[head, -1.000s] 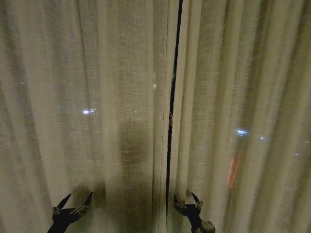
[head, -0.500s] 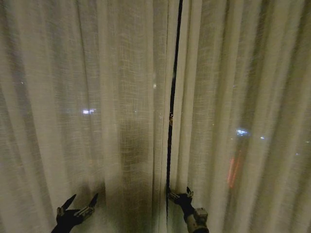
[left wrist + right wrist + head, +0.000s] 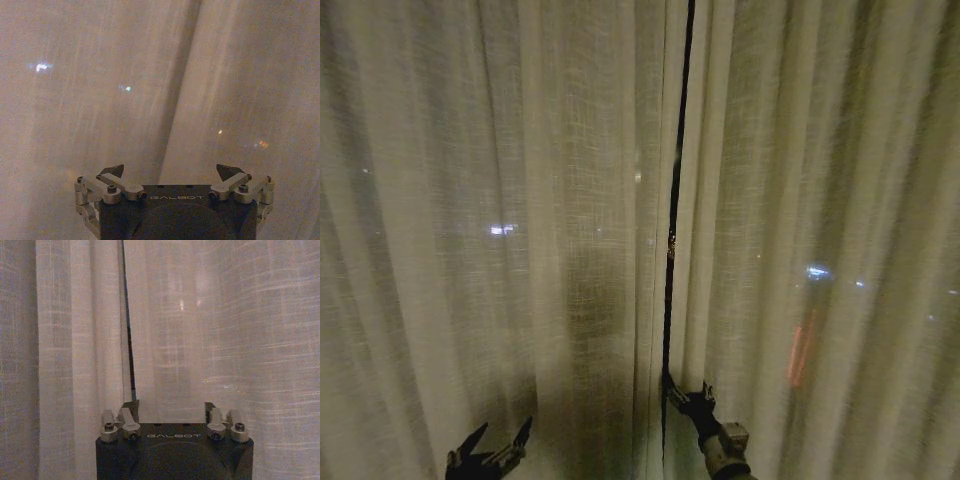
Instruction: Open the curtains by pulling them apart, changing their state from closed to fully open.
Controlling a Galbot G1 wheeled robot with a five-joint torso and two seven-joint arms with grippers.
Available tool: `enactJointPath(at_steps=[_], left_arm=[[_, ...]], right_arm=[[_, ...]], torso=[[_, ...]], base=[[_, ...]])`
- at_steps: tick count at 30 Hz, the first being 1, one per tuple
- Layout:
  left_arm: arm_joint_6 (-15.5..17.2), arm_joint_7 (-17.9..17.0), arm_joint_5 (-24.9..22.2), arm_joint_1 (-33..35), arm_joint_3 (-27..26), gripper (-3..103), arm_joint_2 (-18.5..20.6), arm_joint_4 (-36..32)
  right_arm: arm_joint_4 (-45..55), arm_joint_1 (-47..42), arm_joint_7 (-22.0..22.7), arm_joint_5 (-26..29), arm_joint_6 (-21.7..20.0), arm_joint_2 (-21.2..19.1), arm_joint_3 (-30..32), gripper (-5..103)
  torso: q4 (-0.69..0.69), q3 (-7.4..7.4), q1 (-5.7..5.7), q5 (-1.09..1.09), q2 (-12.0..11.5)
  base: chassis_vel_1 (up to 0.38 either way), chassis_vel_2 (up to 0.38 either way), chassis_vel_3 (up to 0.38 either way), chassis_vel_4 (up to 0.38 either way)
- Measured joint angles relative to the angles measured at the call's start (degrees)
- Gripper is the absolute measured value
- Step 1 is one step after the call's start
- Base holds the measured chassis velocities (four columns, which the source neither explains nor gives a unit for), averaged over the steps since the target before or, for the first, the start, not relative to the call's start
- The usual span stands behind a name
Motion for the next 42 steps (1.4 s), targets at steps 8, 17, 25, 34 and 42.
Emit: enactJointPath(at_steps=[8,17,25,34,42], left_arm=[[-1.7,0.4,4.0,3.2,1.2,100,-5.9,0.3],[-2.3,0.9,5.3,3.3,0.0,100,-5.7,-0.1],[-13.2,7.0,17.5,3.3,-0.6,100,-5.3,3.2],[-12.7,7.3,29.7,2.6,-2.5,100,-5.4,3.6],[-14.0,7.5,28.2,3.0,-1.6,100,-6.1,4.8]], right_arm=[[1.0,-0.7,0.0,0.3,0.1,0.0,0.6,28],[1.3,-0.5,0.0,0.7,0.2,0.0,1.0,3],[1.8,-1.0,-0.1,1.3,0.2,0.0,0.9,0],[2.6,-2.0,-0.2,1.8,0.3,0.0,1.8,0],[2.8,-2.7,-0.2,1.8,0.3,0.0,1.6,0]], torso=[[0.01,0.0,0.0,0.01,0.0],[0.01,0.0,0.0,0.0,0.0],[0.01,0.0,0.0,0.0,0.0],[0.0,0.0,0.0,0.0,0.0],[0.0,0.0,0.0,0.0,0.0]], base=[[0.0,0.0,0.0,0.0],[0.0,0.0,0.0,0.0],[0.0,0.0,0.0,0.0],[0.0,0.0,0.0,0.0],[0.0,0.0,0.0,0.0]])
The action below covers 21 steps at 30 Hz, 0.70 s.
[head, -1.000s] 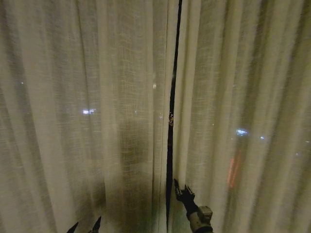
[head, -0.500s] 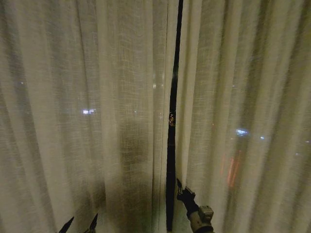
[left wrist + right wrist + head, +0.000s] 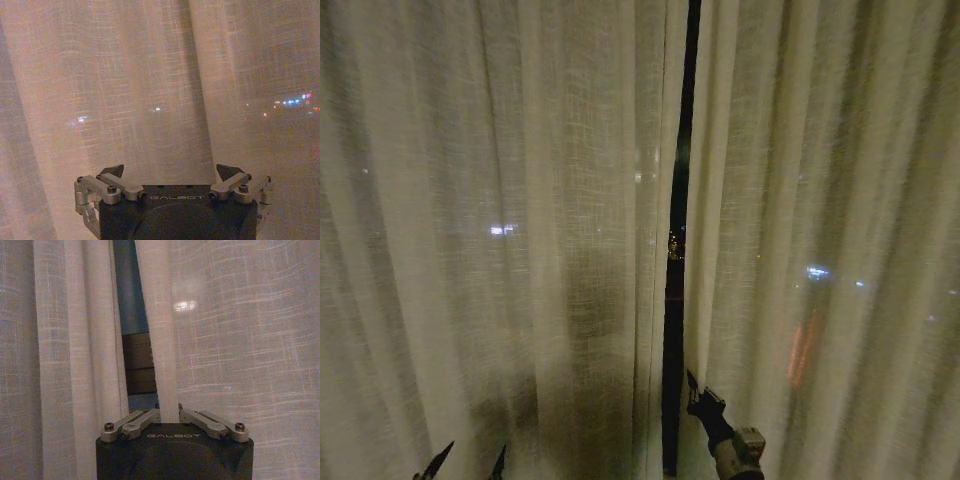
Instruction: Open the curtains by pulling them apart, changing their state from closed to fully open.
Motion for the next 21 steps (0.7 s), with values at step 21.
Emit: enactJointPath(at_steps=[21], left_arm=[[0.8,0.2,-4.0,-0.8,-0.4,100,2.1,-0.2]], right_arm=[[2.3,-3.9,-2.5,-0.4,2.3,0.0,2.4,0]], torso=[[0.0,0.0,0.0,0.0,0.0]], base=[[0.0,0.0,0.0,0.0]])
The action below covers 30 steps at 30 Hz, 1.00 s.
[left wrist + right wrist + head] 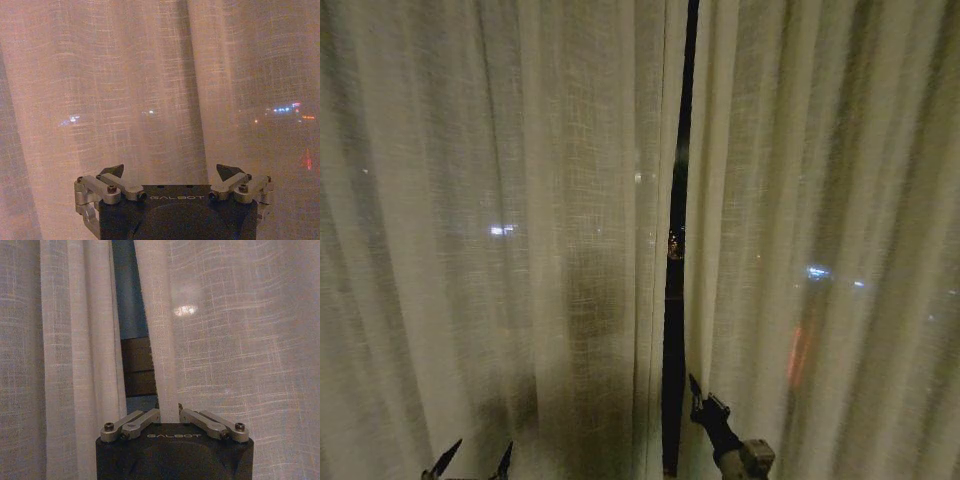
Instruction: Open the curtains by pulling them apart, changing their state from closed to fully open.
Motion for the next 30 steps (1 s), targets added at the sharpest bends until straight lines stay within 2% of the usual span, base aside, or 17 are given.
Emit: enactJointPath(at_steps=[10,16,26,30], left_arm=[[0.0,0.2,-0.7,-0.2,-0.1,100,0.6,0.0],[0.2,0.3,-2.0,-0.8,-0.3,100,0.6,0.1],[0.6,0.3,-3.0,-1.0,-0.7,100,1.4,-0.2],[0.6,0.2,-3.1,-1.0,-0.9,100,1.5,-0.2]], right_arm=[[0.7,-0.9,-0.5,-0.5,0.1,0.0,0.5,0],[0.9,-1.1,0.8,-0.6,0.1,0.0,0.6,0],[0.9,-1.3,0.9,-0.3,0.2,0.0,1.7,0],[0.8,-1.6,0.8,-0.2,0.3,0.0,1.9,0]], torso=[[0.01,0.0,0.0,0.0,0.0],[0.0,0.0,0.0,-0.01,0.0],[-0.02,0.0,0.0,0.01,0.0],[0.02,0.0,0.0,-0.01,0.0]], base=[[0.0,0.0,0.0,0.0],[-0.086,-0.083,0.083,0.078],[-0.231,-0.221,0.228,0.222],[-0.315,-0.288,0.296,0.306]])
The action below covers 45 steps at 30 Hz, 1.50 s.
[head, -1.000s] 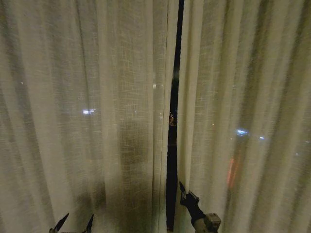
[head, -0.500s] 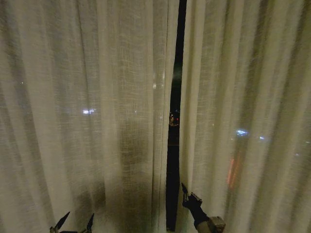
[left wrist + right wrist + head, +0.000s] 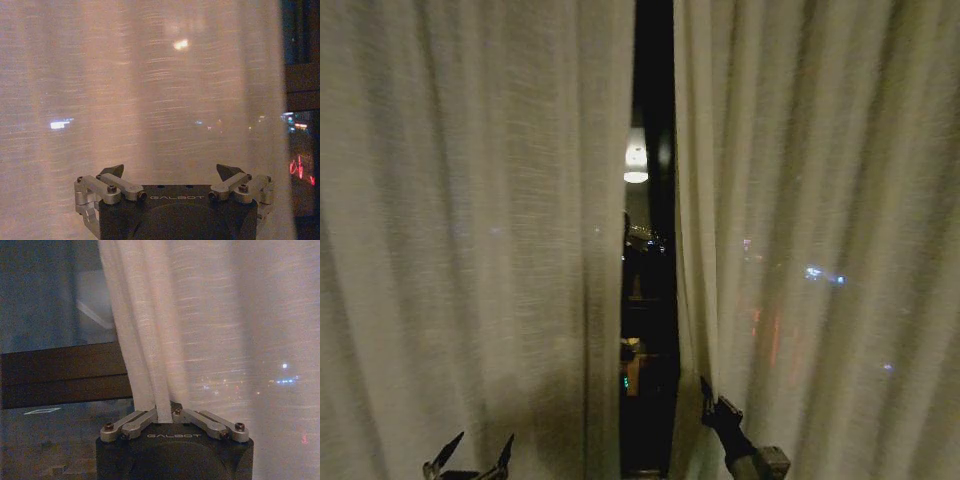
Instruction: Open the curtains by pulling them apart, changing their state from closed to fully open.
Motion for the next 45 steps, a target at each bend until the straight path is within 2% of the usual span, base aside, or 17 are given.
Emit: enactJointPath(at_steps=[23,45], left_arm=[[-0.1,0.0,-0.2,0.3,0.0,100,-0.7,-0.5],[-0.2,0.2,-0.4,0.2,0.2,100,-0.5,-0.4]], right_arm=[[0.4,-1.3,-0.1,1.7,0.3,0.0,3.7,0],[0.7,-2.0,0.0,2.1,0.9,0.0,5.7,0]], torso=[[-0.02,-0.01,-0.01,0.01,0.0],[-0.02,0.0,-0.01,0.01,0.0]], base=[[-0.272,-0.276,0.272,0.28],[-0.344,-0.347,0.366,0.355]])
